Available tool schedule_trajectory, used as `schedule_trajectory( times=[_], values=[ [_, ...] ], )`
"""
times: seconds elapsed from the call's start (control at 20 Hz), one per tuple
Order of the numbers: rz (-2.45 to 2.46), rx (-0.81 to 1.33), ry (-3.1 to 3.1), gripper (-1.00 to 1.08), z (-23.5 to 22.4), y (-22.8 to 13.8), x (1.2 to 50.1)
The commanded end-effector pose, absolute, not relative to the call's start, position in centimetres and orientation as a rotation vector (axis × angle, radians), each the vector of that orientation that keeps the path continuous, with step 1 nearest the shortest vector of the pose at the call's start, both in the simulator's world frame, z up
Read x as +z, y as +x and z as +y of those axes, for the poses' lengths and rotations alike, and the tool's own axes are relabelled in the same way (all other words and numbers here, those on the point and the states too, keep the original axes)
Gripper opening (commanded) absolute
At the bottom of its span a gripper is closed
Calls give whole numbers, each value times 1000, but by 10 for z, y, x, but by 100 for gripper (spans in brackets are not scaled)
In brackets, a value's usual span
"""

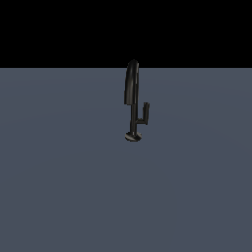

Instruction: Turn on the faucet by rotating a designated handle.

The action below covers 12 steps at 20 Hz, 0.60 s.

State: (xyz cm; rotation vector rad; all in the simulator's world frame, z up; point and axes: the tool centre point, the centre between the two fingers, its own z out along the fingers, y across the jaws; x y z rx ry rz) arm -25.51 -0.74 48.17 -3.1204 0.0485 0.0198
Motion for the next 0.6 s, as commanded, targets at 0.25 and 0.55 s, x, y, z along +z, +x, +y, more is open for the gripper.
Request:
schedule_trajectory(
  times=[0.25, 0.55],
  values=[
    [61, 31, -3112, -100, -7, -252, 481],
    [110, 74, -3080, -100, -6, -238, 480]
  ],
)
